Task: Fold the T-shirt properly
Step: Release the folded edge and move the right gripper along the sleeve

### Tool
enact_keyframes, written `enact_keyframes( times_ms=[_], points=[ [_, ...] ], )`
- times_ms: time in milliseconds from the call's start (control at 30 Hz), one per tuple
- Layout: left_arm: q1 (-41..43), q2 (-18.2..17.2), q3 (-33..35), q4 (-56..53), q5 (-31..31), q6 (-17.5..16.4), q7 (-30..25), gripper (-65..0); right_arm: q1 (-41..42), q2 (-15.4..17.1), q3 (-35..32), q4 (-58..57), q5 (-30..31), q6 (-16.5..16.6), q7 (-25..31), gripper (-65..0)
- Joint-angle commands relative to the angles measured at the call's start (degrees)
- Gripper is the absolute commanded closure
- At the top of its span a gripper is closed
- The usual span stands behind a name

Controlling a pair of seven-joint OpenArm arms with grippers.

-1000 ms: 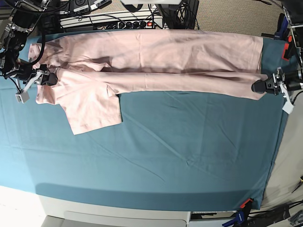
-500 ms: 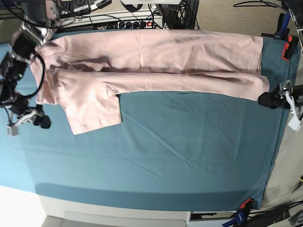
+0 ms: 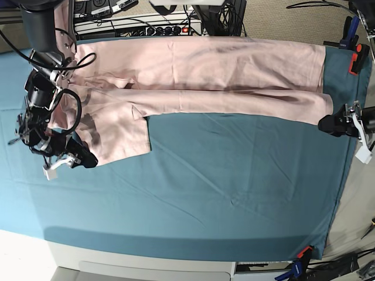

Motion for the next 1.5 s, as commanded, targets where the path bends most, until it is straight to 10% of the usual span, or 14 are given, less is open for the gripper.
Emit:
enact_keyframes(
  times_ms=[0, 667, 1067, 1167, 1267, 1467],
  points=[
    [-1.05, -1.70, -0.55, 0.76, -1.34, -0.25, -0.42, -34.3, 0.92, 0.76, -0.87, 0.57, -3.56, -1.16, -0.33, -27.4],
    [-1.05, -1.70, -0.55, 0.76, -1.34, -0.25, -0.42, -34.3, 0.57, 0.20, -3.21, 6.29, -14.14, -7.98, 1.73, -27.4],
    [-1.05, -1.70, -0.55, 0.76, -1.34, -0.25, -0.42, -34.3, -3.41, -4.15, -3.21, 6.32, -12.35, -5.09, -1.09, -27.4],
    [-1.05, -1.70, -0.55, 0.76, -1.34, -0.25, -0.42, -34.3, -3.21, -3.65, -3.21, 6.32, -9.90, -4.00, -2.03, -23.2],
    [-1.05, -1.70, -0.55, 0.76, -1.34, -0.25, -0.42, -34.2, -3.19, -3.21, -3.21, 6.49, -4.87, -1.64, -4.57, -0.5],
    [-1.05, -1.70, -0.55, 0.76, -1.34, -0.25, -0.42, -29.1, -3.41, -3.19, -3.21, 11.63, 12.59, 2.89, -14.70, 0.0]
  ],
)
